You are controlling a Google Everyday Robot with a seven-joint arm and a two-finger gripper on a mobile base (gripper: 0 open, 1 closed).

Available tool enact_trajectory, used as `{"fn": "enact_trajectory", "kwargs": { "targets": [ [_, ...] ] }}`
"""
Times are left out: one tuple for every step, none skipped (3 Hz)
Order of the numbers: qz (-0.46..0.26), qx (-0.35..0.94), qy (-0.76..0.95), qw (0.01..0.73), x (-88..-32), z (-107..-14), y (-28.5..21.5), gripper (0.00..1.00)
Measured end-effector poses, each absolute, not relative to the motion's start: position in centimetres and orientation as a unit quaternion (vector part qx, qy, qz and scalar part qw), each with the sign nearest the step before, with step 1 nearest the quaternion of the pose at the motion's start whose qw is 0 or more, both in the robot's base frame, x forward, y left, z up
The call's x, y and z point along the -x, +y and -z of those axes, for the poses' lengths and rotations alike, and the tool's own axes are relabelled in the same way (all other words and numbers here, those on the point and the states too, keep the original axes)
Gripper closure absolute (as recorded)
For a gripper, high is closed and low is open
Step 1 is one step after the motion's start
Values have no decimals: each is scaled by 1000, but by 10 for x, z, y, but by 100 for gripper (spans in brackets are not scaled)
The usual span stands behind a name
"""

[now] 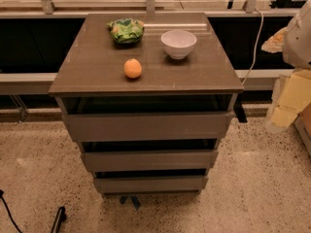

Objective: Open bottom drawer

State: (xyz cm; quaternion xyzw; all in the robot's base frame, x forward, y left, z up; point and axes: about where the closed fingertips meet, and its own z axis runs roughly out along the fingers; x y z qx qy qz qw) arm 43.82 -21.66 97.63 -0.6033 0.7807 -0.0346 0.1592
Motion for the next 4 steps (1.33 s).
{"fn": "enact_trajectory", "kwargs": {
  "targets": [
    [35,603,781,159,-438,-976,-217,0],
    [24,601,784,157,-444,-966,-217,0],
    [-29,588,793,157,-450,-903,-215,0],
    [-92,552,812,169,-438,-815,-213,0]
  ]
}}
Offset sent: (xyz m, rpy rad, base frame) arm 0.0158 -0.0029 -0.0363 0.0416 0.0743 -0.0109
